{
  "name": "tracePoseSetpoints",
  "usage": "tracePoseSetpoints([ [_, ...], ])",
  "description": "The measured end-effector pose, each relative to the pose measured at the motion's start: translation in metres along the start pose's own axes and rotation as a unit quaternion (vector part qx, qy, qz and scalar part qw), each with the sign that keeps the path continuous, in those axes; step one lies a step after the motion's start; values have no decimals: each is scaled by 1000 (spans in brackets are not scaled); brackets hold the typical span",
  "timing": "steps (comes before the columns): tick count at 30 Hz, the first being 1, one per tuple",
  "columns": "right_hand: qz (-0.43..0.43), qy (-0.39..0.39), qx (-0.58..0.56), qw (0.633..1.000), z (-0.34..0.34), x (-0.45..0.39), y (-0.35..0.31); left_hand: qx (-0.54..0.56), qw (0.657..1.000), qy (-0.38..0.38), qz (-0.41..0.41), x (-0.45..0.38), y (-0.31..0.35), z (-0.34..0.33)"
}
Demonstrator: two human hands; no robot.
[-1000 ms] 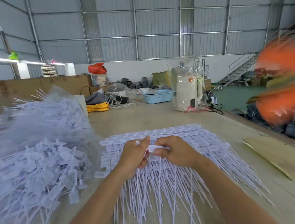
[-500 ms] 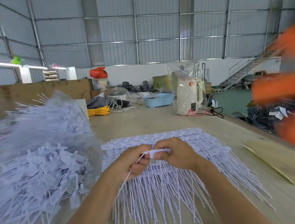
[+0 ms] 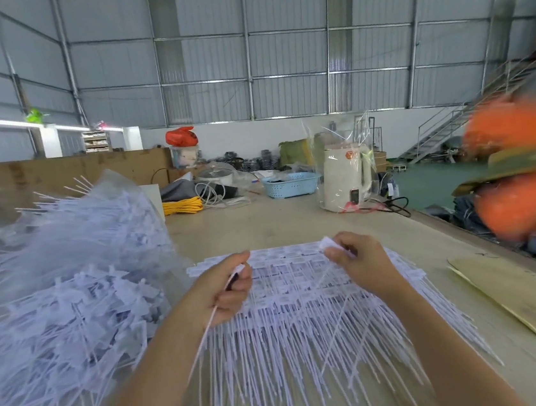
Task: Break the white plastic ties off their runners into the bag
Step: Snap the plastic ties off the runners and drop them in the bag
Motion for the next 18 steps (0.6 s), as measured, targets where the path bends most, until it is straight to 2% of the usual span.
tracePoseSetpoints([
  [3,5,-12,-103,995,-10,0,-24,-54,992,84,-75,-12,-18,-19],
  [7,10,-51,-179,982,-20,2,-45,-1,986,123,-110,-21,-24,-36],
  [10,23,-57,-127,990,-25,3,-48,-7,987,101,-126,-23,-25,-45],
  [12,41,-54,-88,994,-28,3,-49,-26,983,73,-165,-23,-22,-53],
  [15,66,-52,-55,995,-29,1,-46,-122,964,60,-230,-22,-14,-65],
  [18,52,-25,-48,997,-28,-1,-42,-201,937,72,-278,-24,-8,-71],
])
Point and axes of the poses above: each hand's wrist, its own x-axis away from the middle knuckle, its own z-axis out of the back of the hand, y = z × x, the point moved 2 cm from there along -x, towards the middle knuckle, and after that the axes turned 4 degrees about -z, right-handed, at the moved point
